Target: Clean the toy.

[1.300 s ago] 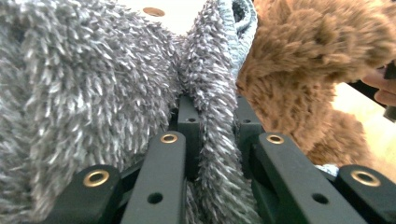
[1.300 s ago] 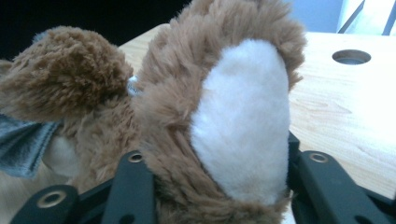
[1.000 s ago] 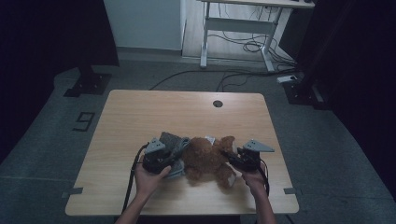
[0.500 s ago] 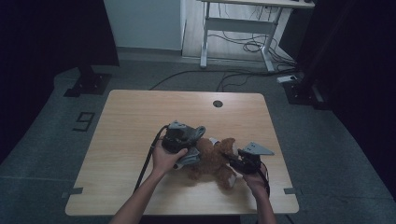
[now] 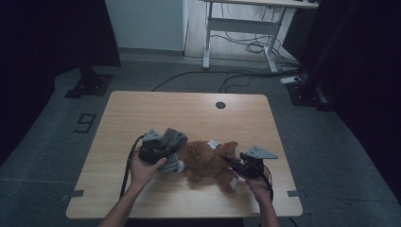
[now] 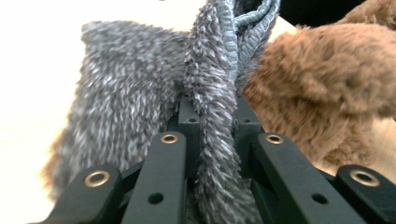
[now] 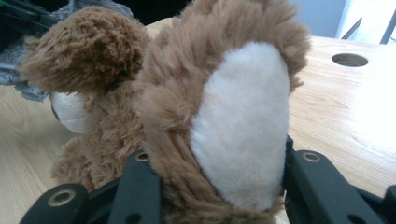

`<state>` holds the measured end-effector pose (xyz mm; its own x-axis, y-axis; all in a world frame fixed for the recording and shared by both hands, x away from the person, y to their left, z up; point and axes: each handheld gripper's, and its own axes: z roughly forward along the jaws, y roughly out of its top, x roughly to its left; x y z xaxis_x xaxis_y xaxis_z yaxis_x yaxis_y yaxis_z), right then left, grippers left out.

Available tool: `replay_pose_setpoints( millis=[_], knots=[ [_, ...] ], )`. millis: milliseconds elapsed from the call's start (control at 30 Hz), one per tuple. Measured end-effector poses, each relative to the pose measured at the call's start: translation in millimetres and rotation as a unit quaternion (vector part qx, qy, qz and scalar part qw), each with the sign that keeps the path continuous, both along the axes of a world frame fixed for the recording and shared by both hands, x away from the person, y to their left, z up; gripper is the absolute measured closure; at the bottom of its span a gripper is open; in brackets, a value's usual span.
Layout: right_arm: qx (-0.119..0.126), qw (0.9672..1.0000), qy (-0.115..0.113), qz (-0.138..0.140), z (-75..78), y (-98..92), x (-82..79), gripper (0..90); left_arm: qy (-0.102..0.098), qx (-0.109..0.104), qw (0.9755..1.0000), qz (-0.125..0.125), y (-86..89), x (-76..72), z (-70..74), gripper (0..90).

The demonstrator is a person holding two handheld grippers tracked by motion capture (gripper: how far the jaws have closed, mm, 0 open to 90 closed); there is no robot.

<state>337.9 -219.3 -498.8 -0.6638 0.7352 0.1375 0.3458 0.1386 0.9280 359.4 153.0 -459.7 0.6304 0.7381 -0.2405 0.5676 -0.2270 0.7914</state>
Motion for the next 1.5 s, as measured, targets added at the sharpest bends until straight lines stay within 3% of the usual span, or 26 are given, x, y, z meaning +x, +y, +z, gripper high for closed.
replay_pose_setpoints(
  millis=[200,300,433,500,567,667,800,933,1100,1233,1333,1500],
  knots=[
    [-0.001,1.0000,0.004,0.002,-1.2,-0.6,0.6,61.2,0.009,0.001,0.9995,0.029,27.0,-4.4,-7.5,77.7],
    [0.000,1.0000,0.006,0.005,-1.8,-0.8,0.8,61.3,0.027,0.001,0.9986,0.045,40.5,-1.2,-17.0,77.6],
    [-0.001,1.0000,0.006,0.006,-2.5,-1.5,1.4,61.3,0.050,0.020,0.9964,0.066,52.6,2.0,-33.1,77.8],
    [-0.002,1.0000,0.004,0.007,-2.7,-2.4,1.4,61.4,0.049,0.013,0.9961,0.072,58.1,0.5,-33.7,77.9],
    [-0.001,1.0000,0.004,0.008,-3.0,-2.9,1.3,61.4,0.036,0.000,0.9967,0.072,58.5,-3.7,-25.8,77.9],
    [0.000,1.0000,0.002,0.006,-3.6,-2.9,1.9,61.4,0.004,-0.017,0.9981,0.059,49.3,-12.1,-3.3,78.0],
    [-0.001,1.0000,-0.004,0.008,-3.4,-2.8,1.1,61.4,-0.037,-0.024,0.9986,0.030,23.1,-16.9,28.1,78.1],
    [-0.001,0.9999,-0.008,0.009,-3.2,-2.6,0.9,61.4,-0.047,-0.014,0.9988,0.002,-12.1,-4.4,45.1,78.0],
    [-0.002,0.9999,-0.009,0.010,-2.9,-2.8,1.2,61.4,-0.014,0.019,0.9996,-0.014,-52.0,28.1,36.6,77.6],
    [0.002,0.9999,-0.007,0.010,-3.3,-3.9,1.7,61.3,0.029,0.035,0.9988,-0.019,-59.9,43.5,12.9,77.6],
    [0.006,0.9999,-0.004,0.011,-3.5,-3.6,2.9,61.2,0.033,0.020,0.9991,-0.016,-52.8,42.4,7.1,77.9],
    [0.010,0.9999,0.006,0.006,-2.5,-2.9,2.7,60.3,0.019,0.029,0.9993,-0.016,-45.7,32.2,6.8,78.2]
  ],
)
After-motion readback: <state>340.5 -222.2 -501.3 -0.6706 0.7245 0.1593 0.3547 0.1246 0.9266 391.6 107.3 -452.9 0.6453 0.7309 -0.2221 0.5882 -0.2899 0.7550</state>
